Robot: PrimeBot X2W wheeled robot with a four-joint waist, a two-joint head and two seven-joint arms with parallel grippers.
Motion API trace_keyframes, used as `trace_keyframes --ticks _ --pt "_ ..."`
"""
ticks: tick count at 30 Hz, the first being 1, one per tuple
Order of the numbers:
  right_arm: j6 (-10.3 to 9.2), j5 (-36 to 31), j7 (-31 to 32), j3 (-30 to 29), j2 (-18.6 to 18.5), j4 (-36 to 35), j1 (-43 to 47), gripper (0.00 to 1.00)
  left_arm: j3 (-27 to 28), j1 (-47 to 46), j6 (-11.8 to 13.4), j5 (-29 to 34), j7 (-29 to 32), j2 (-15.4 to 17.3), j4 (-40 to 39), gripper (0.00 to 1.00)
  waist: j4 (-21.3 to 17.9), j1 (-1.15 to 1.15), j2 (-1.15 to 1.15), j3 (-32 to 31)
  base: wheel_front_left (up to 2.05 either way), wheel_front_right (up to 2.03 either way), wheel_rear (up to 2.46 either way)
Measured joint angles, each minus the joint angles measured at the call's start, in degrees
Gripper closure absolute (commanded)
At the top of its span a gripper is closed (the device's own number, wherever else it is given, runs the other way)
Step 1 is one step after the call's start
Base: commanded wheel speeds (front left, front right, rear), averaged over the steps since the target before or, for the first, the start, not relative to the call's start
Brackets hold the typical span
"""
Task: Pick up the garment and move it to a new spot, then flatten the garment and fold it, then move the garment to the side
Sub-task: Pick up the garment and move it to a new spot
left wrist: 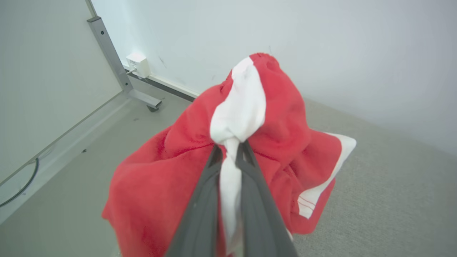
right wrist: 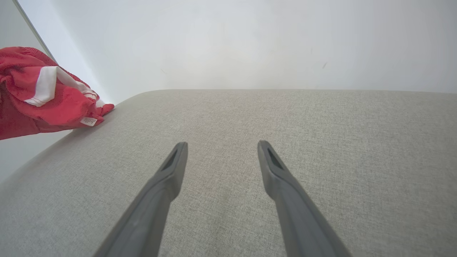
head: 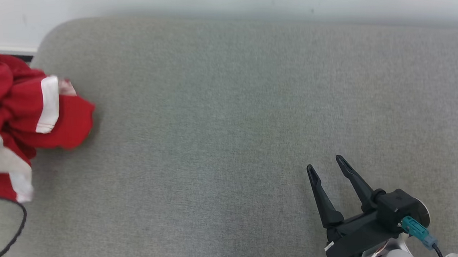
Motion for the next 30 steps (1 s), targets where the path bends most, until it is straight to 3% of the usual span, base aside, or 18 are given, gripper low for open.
trace_keyframes --ticks 9,15,30 --pt "0.00 4.17 -2.70 0.49 0.49 4.11 -0.74 0.00 -3.88 -4.92 -1.21 -1.29 2.66 -0.32 -13.27 1.00 -0.12 0.00 0.00 -5.48 0.00 0.00 0.00" --pt "0.00 5.66 -3.20 0.42 0.49 5.39 -0.66 0.00 -7.66 -7.94 -1.70 -3.00 4.55 -2.98 -17.93 1.00 -2.64 0.00 0.00 -7.22 0.00 0.00 0.00" --pt "0.00 6.08 -3.53 0.01 0.54 4.70 -0.05 0.00 -16.71 -8.09 -1.81 -8.96 5.09 -11.67 -25.04 1.00 -16.15 0.01 0.00 -9.77 0.00 0.00 0.00"
